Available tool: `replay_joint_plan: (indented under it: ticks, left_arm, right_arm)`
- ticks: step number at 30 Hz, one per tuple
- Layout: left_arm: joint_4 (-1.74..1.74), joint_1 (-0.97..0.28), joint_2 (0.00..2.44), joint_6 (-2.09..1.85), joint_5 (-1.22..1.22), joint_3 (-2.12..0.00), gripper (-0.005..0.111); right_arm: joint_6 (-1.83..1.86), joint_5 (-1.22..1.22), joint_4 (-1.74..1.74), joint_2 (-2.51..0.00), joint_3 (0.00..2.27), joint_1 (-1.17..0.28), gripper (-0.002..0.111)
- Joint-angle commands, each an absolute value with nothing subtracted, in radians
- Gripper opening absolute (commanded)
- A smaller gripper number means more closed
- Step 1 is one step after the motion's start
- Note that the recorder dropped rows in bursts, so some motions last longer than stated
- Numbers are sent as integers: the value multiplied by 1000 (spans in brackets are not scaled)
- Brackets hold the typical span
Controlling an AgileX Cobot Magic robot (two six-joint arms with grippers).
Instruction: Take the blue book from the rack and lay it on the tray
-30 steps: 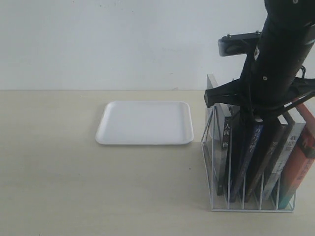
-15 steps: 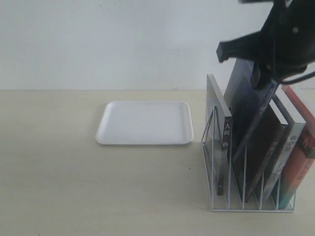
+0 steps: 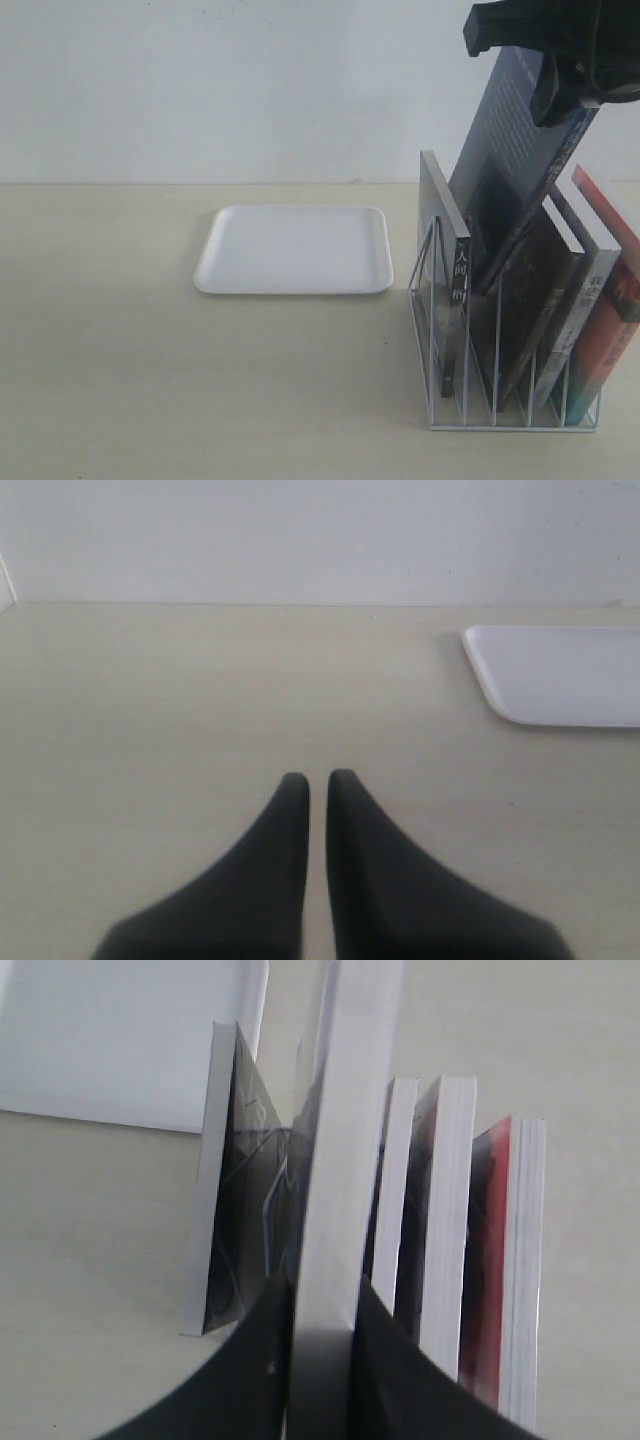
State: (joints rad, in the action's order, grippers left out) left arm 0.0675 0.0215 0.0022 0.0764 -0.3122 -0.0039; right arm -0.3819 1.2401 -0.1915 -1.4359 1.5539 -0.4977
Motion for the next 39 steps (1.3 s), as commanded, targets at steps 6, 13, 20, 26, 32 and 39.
replay_joint_plan:
  ticks: [6,13,20,26,32,39]
  left_arm:
    - [69,13,0,74,-306,0,6]
    - [69,13,0,74,-306,0,6]
    - [69,13,0,74,-306,0,6]
    - [69,13,0,74,-306,0,6]
    - [69,13,0,74,-306,0,6]
    - [69,13,0,74,-306,0,6]
  right_arm:
    - [-351,1221,-222,-1428,1619,-497,0]
    - [-311,1221,-181,-1394,1795,-498,0]
    - [-81,1221,233,-1381,1831,-498,0]
    - [157,1088,618,-1439,1770,-506,0]
    - [240,952,559,-1571,1730,-661,0]
    - [-237,706,-186,-1720,1745,-908,0]
